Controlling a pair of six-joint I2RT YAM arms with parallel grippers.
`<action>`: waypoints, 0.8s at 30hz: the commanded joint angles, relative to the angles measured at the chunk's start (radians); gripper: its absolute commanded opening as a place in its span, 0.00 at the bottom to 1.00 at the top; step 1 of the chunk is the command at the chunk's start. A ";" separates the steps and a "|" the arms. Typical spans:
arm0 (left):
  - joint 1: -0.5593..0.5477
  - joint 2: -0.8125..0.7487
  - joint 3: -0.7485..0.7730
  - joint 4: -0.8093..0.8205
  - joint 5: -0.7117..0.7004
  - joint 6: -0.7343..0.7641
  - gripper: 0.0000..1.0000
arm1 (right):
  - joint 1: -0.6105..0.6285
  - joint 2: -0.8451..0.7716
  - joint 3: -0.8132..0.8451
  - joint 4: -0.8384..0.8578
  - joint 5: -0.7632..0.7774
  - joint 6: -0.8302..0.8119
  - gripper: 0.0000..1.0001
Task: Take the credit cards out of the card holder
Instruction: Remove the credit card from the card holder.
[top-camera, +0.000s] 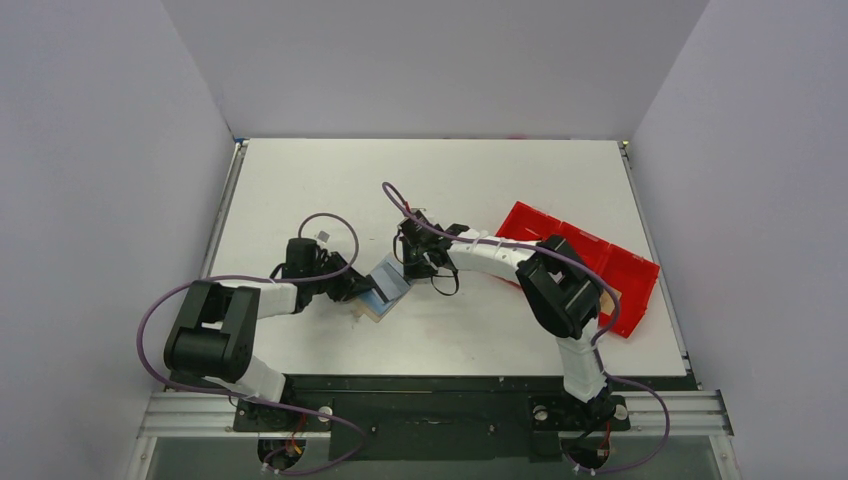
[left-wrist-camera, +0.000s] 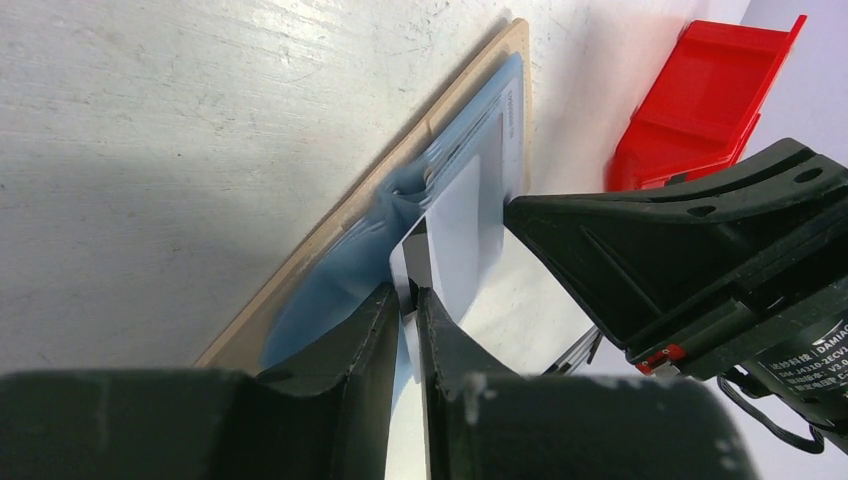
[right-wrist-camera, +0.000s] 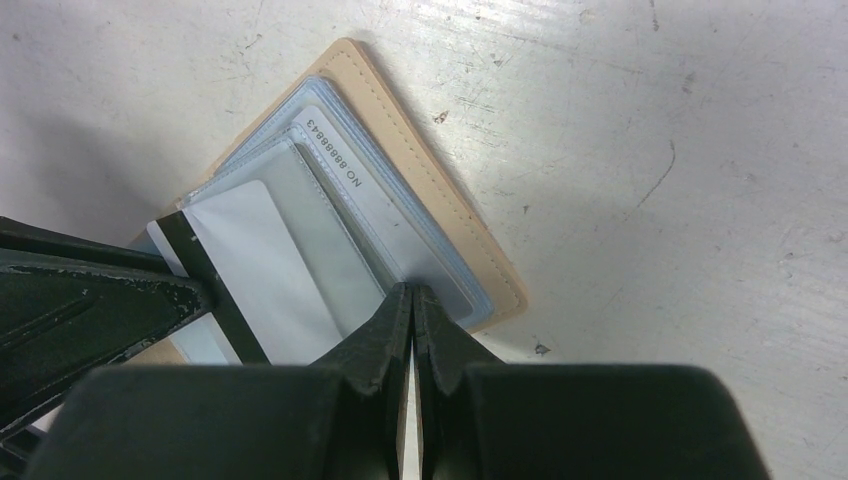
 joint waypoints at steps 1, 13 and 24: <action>-0.007 -0.013 0.009 0.030 0.004 0.005 0.10 | 0.005 0.106 -0.041 -0.114 0.112 -0.033 0.00; -0.002 -0.088 0.049 -0.217 -0.124 0.081 0.00 | 0.001 0.100 -0.049 -0.115 0.130 -0.031 0.00; 0.021 -0.147 0.072 -0.404 -0.211 0.119 0.00 | -0.003 0.103 -0.051 -0.115 0.127 -0.032 0.00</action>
